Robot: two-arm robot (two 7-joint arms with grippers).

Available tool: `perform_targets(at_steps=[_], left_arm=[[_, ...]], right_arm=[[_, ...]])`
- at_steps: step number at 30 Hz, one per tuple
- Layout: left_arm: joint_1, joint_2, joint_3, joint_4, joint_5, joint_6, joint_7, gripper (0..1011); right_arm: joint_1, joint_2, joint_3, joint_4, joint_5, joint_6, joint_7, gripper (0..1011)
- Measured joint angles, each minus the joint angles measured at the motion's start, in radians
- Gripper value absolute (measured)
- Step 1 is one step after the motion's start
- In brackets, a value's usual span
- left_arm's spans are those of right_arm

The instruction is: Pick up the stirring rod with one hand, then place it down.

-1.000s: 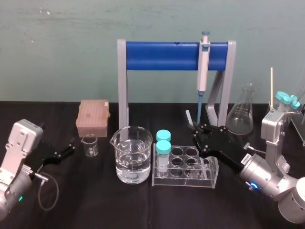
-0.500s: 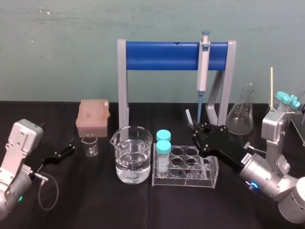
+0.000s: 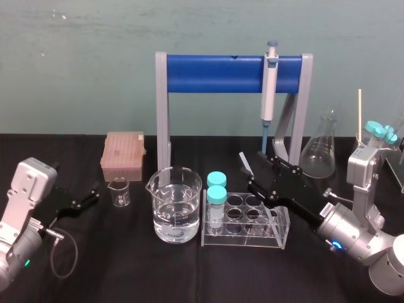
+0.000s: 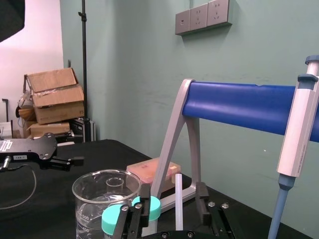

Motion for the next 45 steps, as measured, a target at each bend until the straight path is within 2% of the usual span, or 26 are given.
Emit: perform_targets(at_steps=[4,5,10,11,14,18,21,23,26,27,29,30,32,33,36,38,39,40,42,45], left_arm=[[0.0,0.0,0.0,0.0,0.0,0.0,0.0,1000],[0.0,0.0,0.0,0.0,0.0,0.0,0.0,1000],[0.0,0.0,0.0,0.0,0.0,0.0,0.0,1000],[0.0,0.0,0.0,0.0,0.0,0.0,0.0,1000],[0.0,0.0,0.0,0.0,0.0,0.0,0.0,1000],[0.0,0.0,0.0,0.0,0.0,0.0,0.0,1000],[0.0,0.0,0.0,0.0,0.0,0.0,0.0,1000],[0.0,0.0,0.0,0.0,0.0,0.0,0.0,1000],[0.0,0.0,0.0,0.0,0.0,0.0,0.0,1000],[0.0,0.0,0.0,0.0,0.0,0.0,0.0,1000],[0.0,0.0,0.0,0.0,0.0,0.0,0.0,1000],[0.0,0.0,0.0,0.0,0.0,0.0,0.0,1000],[0.0,0.0,0.0,0.0,0.0,0.0,0.0,1000],[0.0,0.0,0.0,0.0,0.0,0.0,0.0,1000],[0.0,0.0,0.0,0.0,0.0,0.0,0.0,1000],[0.0,0.0,0.0,0.0,0.0,0.0,0.0,1000],[0.0,0.0,0.0,0.0,0.0,0.0,0.0,1000],[0.0,0.0,0.0,0.0,0.0,0.0,0.0,1000],[0.0,0.0,0.0,0.0,0.0,0.0,0.0,1000],[0.0,0.0,0.0,0.0,0.0,0.0,0.0,1000]], right_arm=[[0.0,0.0,0.0,0.0,0.0,0.0,0.0,653],[0.0,0.0,0.0,0.0,0.0,0.0,0.0,713],[0.0,0.0,0.0,0.0,0.0,0.0,0.0,863],[0.0,0.0,0.0,0.0,0.0,0.0,0.0,863],[-0.001,0.0,0.001,-0.007,-0.006,-0.013,-0.003,976],[-0.006,-0.003,0.016,-0.037,-0.025,-0.061,-0.033,1000],[-0.016,-0.011,0.053,-0.081,-0.047,-0.114,-0.091,1000],[-0.025,-0.015,0.083,-0.111,-0.07,-0.128,-0.146,1000],[-0.039,-0.018,0.114,-0.14,-0.099,-0.117,-0.216,1000],[-0.053,-0.019,0.134,-0.16,-0.12,-0.091,-0.269,1000],[-0.067,-0.018,0.152,-0.177,-0.139,-0.056,-0.318,1000],[-0.084,-0.018,0.169,-0.193,-0.157,-0.012,-0.366,1000],[-0.103,-0.018,0.185,-0.209,-0.171,0.04,-0.411,1000],[-0.126,-0.018,0.197,-0.224,-0.178,0.103,-0.449,1002],[-0.154,-0.016,0.212,-0.244,-0.183,0.191,-0.485,1000],[-0.179,-0.013,0.219,-0.259,-0.183,0.3,-0.504,1000],[-0.179,-0.013,0.219,-0.259,-0.183,0.3,-0.504,1002],[-0.186,-0.012,0.222,-0.263,-0.182,0.344,-0.507,1000],[-0.191,-0.014,0.224,-0.263,-0.183,0.386,-0.509,1002],[-0.192,-0.018,0.227,-0.263,-0.184,0.402,-0.508,1000]])
